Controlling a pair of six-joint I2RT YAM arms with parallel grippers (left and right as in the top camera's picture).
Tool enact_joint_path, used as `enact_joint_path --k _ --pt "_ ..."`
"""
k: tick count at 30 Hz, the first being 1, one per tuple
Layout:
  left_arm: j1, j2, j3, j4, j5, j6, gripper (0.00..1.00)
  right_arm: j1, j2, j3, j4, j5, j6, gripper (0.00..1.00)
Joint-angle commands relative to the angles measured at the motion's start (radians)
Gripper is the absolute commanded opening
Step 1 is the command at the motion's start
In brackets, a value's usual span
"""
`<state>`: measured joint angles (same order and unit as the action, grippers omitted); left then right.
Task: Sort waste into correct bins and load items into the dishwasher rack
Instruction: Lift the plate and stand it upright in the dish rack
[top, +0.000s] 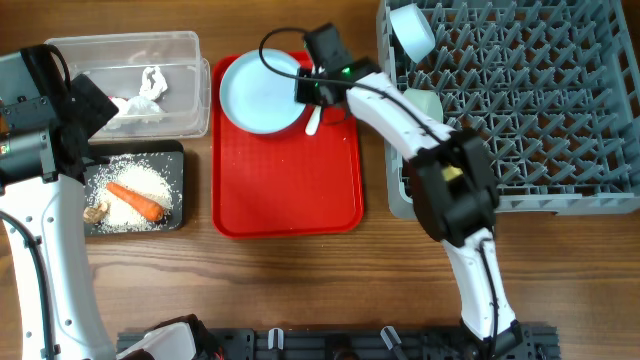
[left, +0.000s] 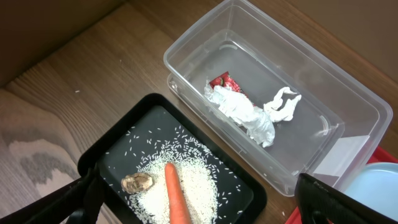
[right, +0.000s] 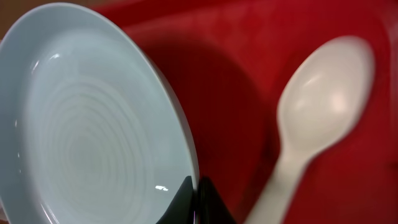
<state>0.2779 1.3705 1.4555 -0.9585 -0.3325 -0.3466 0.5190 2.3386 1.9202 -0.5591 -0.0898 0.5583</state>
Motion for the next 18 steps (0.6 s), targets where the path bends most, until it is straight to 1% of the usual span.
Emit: enact_joint_path --k 1,4,7,10,13,14,16,18 --pt "0.006 -0.007 0.016 0.000 -0.013 0.001 1.00 -0.006 -0.239 0.011 -0.013 0.206 -0.188 0.04" --pt "0.006 -0.007 0.016 0.000 -0.013 0.001 1.00 -0.006 -0.362 0.011 -0.076 0.384 -0.273 0.04" --pt "0.006 -0.007 0.016 0.000 -0.013 0.001 1.00 -0.006 -0.460 0.011 -0.154 0.637 -0.363 0.04" --pt "0.006 -0.007 0.016 0.000 -0.013 0.001 1.00 -0.010 -0.503 0.011 -0.217 0.870 -0.402 0.04" --pt "0.006 -0.007 0.016 0.000 -0.013 0.001 1.00 -0.042 -0.510 0.010 -0.274 1.099 -0.406 0.04" --pt "0.006 -0.007 0.016 0.001 -0.013 0.001 1.00 -0.064 -0.510 0.010 -0.280 1.131 -0.443 0.04" --pt "0.006 -0.007 0.016 0.000 -0.013 0.001 1.00 -0.097 -0.510 0.009 -0.277 1.134 -0.509 0.04" --pt "0.006 -0.007 0.016 0.000 -0.013 0.001 1.00 -0.142 -0.510 0.009 -0.273 1.139 -0.538 0.04"
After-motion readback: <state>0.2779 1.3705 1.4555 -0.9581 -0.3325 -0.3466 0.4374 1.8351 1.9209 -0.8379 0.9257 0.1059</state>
